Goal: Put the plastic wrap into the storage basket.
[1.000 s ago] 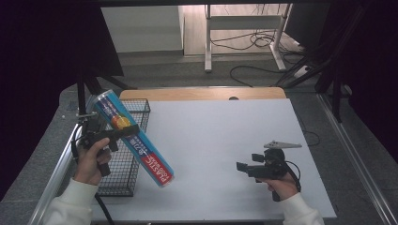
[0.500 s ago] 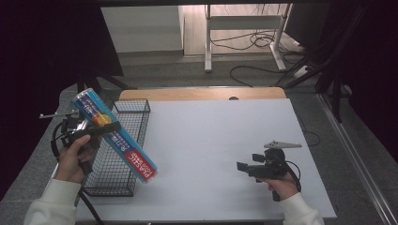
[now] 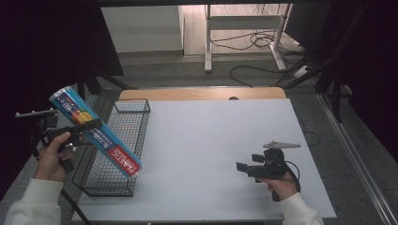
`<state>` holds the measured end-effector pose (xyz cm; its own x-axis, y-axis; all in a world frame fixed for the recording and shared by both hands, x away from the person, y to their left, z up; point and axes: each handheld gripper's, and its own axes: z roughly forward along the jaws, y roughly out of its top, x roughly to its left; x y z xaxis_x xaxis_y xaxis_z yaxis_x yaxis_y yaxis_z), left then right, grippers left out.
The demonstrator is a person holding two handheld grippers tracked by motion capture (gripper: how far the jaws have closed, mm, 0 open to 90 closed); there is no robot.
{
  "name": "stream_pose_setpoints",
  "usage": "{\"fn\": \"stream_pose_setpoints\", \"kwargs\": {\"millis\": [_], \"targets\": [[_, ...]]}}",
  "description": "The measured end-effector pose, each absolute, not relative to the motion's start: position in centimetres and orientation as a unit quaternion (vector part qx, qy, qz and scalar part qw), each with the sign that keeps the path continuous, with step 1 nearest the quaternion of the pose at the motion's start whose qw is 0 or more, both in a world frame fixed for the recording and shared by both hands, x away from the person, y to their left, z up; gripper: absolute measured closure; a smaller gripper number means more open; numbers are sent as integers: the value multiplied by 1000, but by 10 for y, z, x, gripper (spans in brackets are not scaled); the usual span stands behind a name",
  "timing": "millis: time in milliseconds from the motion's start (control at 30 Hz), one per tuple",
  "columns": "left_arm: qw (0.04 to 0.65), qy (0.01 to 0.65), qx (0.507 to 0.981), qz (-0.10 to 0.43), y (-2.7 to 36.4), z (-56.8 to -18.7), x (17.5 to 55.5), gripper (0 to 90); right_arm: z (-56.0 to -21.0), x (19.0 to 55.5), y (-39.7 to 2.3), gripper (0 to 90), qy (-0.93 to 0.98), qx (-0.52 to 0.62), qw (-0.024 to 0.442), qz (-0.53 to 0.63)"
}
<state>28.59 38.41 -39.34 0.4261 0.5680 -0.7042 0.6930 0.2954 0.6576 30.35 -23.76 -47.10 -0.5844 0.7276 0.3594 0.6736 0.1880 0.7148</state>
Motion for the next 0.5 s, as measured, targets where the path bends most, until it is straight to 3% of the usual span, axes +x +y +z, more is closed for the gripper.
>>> {"fn": "stream_pose_setpoints", "kwargs": {"millis": [500], "targets": [[579, 559, 594, -24, 416, -389, 282, 319, -474, 304, -236, 127, 772, 459, 27, 439]]}}
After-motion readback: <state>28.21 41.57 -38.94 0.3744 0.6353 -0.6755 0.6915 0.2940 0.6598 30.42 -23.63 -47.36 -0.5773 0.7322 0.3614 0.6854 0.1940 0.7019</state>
